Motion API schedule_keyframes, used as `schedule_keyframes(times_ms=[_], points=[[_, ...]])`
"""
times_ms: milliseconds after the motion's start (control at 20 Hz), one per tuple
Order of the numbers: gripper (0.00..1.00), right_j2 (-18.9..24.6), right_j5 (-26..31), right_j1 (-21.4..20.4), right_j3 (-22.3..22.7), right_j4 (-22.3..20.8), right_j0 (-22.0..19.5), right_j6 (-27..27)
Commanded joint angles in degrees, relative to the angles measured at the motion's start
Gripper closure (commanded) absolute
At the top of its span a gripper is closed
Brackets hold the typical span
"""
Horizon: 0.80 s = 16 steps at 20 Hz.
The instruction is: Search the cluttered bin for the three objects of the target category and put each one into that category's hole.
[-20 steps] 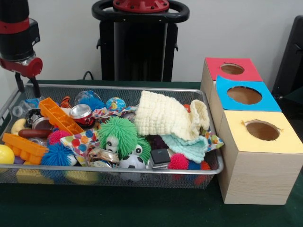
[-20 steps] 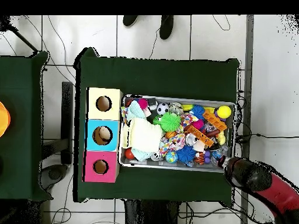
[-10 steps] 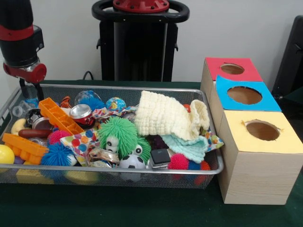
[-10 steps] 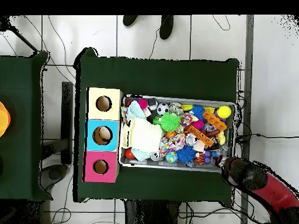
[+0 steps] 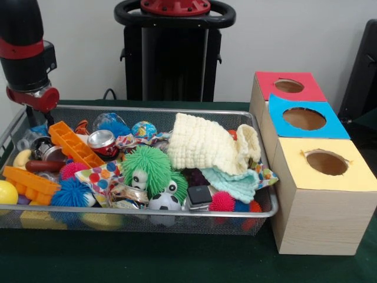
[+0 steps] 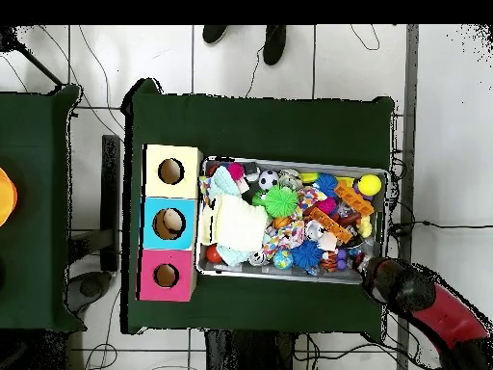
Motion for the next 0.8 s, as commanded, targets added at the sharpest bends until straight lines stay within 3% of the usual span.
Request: schedule_keyframes(times_ms=[50, 800], points=[[0.00, 3.57, -4.70, 3.51, -4.24, 2.89, -0.93, 8.41], [0.00, 3.42, -4.93, 3.64, -4.76, 0.23, -0.71, 5.30]])
